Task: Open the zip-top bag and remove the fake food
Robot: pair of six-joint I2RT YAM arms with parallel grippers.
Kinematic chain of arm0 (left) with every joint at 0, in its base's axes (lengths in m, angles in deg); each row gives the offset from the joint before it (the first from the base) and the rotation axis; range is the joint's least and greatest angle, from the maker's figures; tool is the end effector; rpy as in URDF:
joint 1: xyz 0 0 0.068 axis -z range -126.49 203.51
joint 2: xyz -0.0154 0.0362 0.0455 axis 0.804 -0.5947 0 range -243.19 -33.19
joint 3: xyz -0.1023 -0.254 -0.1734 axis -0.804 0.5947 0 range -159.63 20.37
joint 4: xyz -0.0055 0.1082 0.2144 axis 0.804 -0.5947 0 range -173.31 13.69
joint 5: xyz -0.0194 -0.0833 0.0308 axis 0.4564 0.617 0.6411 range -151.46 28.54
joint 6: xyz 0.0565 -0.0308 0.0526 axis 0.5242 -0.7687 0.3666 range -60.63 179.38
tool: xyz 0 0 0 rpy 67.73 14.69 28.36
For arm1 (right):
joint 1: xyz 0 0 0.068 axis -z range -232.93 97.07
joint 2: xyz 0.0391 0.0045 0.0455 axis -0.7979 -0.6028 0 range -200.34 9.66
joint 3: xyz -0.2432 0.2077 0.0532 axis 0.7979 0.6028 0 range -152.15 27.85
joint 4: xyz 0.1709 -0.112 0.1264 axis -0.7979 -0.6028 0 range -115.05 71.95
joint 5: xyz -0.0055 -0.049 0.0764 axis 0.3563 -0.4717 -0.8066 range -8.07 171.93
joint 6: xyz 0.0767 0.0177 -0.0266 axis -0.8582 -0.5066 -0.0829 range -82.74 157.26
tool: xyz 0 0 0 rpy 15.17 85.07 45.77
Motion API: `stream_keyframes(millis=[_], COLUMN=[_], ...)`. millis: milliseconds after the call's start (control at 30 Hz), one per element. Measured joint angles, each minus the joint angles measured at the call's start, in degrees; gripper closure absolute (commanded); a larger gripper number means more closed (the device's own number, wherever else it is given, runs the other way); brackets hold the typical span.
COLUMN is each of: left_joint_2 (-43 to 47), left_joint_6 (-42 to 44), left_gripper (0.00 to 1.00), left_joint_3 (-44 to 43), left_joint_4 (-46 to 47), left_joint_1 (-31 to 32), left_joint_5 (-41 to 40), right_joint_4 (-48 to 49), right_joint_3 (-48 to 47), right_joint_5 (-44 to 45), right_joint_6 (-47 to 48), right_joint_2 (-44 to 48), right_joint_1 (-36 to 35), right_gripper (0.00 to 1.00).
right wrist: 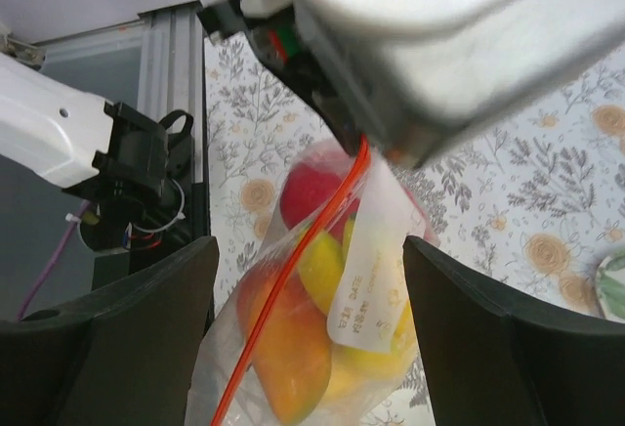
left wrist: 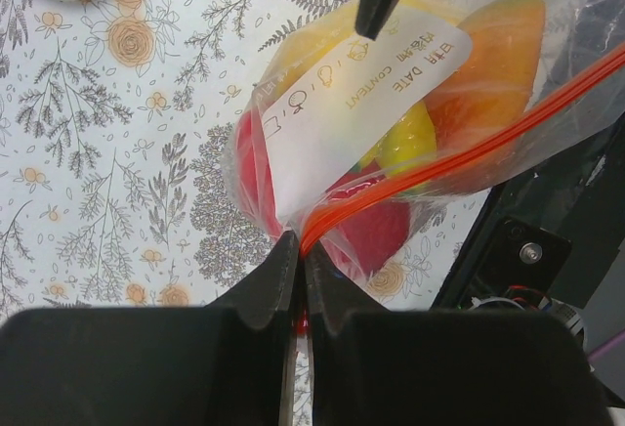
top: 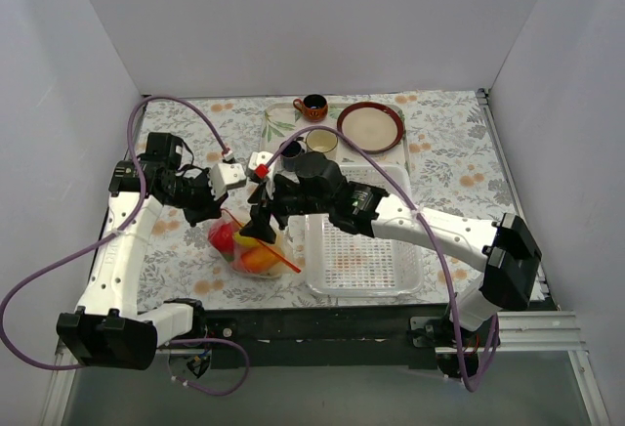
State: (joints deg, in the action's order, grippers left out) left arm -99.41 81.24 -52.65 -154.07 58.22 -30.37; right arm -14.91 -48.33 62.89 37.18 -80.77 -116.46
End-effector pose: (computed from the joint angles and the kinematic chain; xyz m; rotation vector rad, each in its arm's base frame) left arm 0.1466 -0.0497 0.3605 0.7322 2.5604 -0.6653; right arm 0.1538 0.3619 0.4063 -1.2030 1.4551 1.0776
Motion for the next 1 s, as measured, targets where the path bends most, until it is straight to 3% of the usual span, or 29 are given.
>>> stream_keyframes(millis=[300,400,433,533,600,733,767,833,867,900,1000], left_joint_2=[-2.3,-3.6,-3.7,-3.3,-3.1,-3.0,-3.0,-3.0,-3.0,-3.0,-3.0], left_joint_6=[-0.4,-0.7,-0.8,-0.7,-0.7,-0.9,-0.9,-0.9,-1.3,-1.5,-4.4], left_gripper=[1.00,1.00,1.00,1.00,1.00,1.00,0.97,0.61,0.35,0.02,0.02], left_joint_3=[-3.2,-3.9,-4.0,-4.3,-4.6,-5.0,-5.0,-5.3,-5.5,-5.8,-7.0], left_joint_4=[0.0,0.2,0.2,0.1,0.2,0.2,0.2,0.2,0.1,0.2,1.0], left_joint_1=[0.0,0.0,0.0,0.0,0.0,0.0,0.0,0.1,0.2,0.2,0.2], left_joint_5=[-0.3,-0.6,-0.7,-1.2,-1.7,-2.3,-2.4,-2.4,-2.4,-2.4,-2.6], right_joint_4=[1.2,1.7,1.8,1.7,1.7,1.4,1.2,0.9,0.8,0.4,-0.3], right_joint_3=[5.4,5.5,5.5,5.5,5.5,5.5,5.4,4.7,4.5,4.4,4.4], right_joint_5=[0.0,1.0,1.4,4.0,5.2,5.7,5.9,6.2,6.4,6.5,6.5], right_joint_6=[-2.9,-3.2,-3.1,-2.7,-2.7,-2.4,-2.4,-2.1,-2.0,-1.9,-1.5], right_joint_2=[0.1,0.0,0.0,0.0,0.0,-0.1,-0.2,-0.8,-1.0,-1.1,-1.1], right_joint_1=[-1.0,-1.1,-1.1,-1.0,-0.2,2.2,2.7,3.5,3.7,3.8,3.9], right_gripper=[0.28,0.42,0.52,0.67,0.73,0.99,0.99,0.99,0.99,0.99,0.99])
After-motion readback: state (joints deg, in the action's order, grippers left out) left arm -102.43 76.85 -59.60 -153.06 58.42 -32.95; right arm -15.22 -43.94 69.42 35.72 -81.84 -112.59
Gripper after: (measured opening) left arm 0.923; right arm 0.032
